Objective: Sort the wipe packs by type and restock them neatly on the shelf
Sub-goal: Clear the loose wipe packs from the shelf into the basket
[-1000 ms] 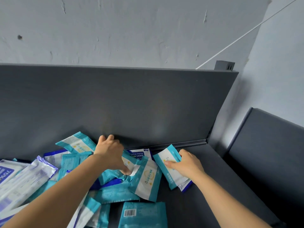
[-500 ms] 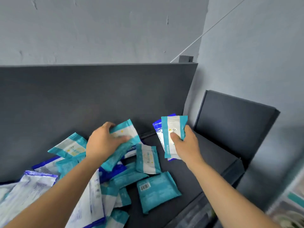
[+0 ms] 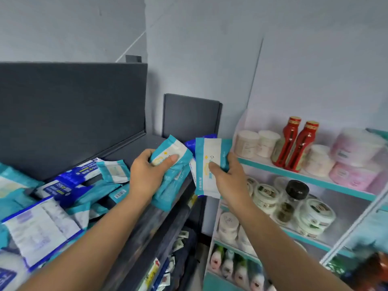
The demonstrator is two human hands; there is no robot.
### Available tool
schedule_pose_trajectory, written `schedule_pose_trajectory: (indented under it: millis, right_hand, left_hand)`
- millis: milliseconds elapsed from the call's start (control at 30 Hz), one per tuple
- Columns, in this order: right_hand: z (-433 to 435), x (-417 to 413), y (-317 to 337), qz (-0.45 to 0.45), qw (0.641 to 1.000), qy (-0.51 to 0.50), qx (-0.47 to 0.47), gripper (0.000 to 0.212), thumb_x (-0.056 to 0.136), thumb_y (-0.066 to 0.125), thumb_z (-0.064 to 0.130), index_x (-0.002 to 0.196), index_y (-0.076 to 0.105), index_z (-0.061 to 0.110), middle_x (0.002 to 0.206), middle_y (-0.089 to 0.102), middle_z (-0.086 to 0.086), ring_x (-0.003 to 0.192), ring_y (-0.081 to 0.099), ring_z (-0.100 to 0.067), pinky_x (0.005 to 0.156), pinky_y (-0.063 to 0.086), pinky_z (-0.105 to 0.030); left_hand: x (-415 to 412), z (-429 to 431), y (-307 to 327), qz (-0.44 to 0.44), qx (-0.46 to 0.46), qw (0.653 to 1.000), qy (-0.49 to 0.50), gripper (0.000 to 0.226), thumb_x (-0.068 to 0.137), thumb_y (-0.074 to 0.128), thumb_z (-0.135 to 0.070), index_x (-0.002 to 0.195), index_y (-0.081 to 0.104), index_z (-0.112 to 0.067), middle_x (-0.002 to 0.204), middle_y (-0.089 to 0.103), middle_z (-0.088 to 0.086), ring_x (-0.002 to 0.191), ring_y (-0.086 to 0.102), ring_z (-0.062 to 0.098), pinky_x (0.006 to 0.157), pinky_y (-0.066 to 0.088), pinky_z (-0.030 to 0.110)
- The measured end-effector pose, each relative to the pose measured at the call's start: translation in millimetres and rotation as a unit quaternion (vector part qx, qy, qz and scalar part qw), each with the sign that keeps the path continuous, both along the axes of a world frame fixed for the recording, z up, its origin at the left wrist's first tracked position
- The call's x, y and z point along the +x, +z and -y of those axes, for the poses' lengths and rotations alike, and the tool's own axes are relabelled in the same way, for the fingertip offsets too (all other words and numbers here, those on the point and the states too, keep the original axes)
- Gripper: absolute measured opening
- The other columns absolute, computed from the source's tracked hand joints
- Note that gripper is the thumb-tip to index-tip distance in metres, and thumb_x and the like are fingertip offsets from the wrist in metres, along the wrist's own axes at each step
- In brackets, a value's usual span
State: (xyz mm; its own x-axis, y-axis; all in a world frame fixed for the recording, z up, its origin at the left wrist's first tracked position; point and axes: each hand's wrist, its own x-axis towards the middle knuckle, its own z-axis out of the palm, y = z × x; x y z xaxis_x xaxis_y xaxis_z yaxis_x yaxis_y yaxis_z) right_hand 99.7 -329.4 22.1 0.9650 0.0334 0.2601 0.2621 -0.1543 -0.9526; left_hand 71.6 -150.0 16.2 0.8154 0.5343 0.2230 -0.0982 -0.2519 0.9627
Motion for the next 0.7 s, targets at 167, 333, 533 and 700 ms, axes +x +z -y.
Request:
schedule_pose_trajectory:
  millis: [167,333,533,700]
  right_hand:
    - [98.0,-56.0,-11.5,-0.002,0.998,-0.059,0.022,0.021,0.093,0.059,0.009,0.101,0.056,0.028,0.095,0.066,0.012,0.083,0.063,-0.002,0.072,0.051,-0.018]
    - [205.8,-121.1,-32.7,-0.025,0.991,-0.131,-0.033,0.019,0.091,0.062,0.011,0.104,0.056,0.024,0.093,0.066,0.009,0.085,0.064,-0.009,0.080,0.053,-0.030]
    - [324.3,-200.8,-61.2,-0.073,0.972,-0.214,-0.064,0.017,0.089,0.066,0.013,0.101,0.058,0.022,0.090,0.067,0.004,0.083,0.064,-0.013,0.076,0.054,-0.032]
    - [401.5,-240.8,-92.5,-0.133,0.954,-0.261,-0.067,0.013,0.090,0.065,0.014,0.097,0.057,0.022,0.085,0.065,0.007,0.075,0.061,-0.007,0.071,0.050,-0.027]
  left_hand:
    - [-19.3,106.9,-17.0,-0.016,-0.061,0.990,-0.122,0.034,0.071,0.083,-0.036,0.084,0.060,-0.014,0.079,0.072,0.006,0.068,0.069,0.021,0.065,0.058,0.043]
    - [-53.3,219.6,-47.3,-0.054,-0.079,0.976,-0.198,0.027,0.072,0.082,-0.036,0.082,0.063,-0.020,0.081,0.073,0.004,0.074,0.071,0.025,0.068,0.059,0.045]
    - [-104.3,347.5,-80.4,-0.090,-0.070,0.954,-0.277,0.023,0.077,0.077,-0.034,0.089,0.064,-0.020,0.087,0.071,0.002,0.079,0.069,0.020,0.070,0.057,0.038]
    - [-134.8,436.3,-114.9,-0.131,-0.043,0.939,-0.315,0.018,0.084,0.069,-0.038,0.079,0.055,-0.029,0.084,0.062,-0.007,0.079,0.063,0.016,0.074,0.051,0.036]
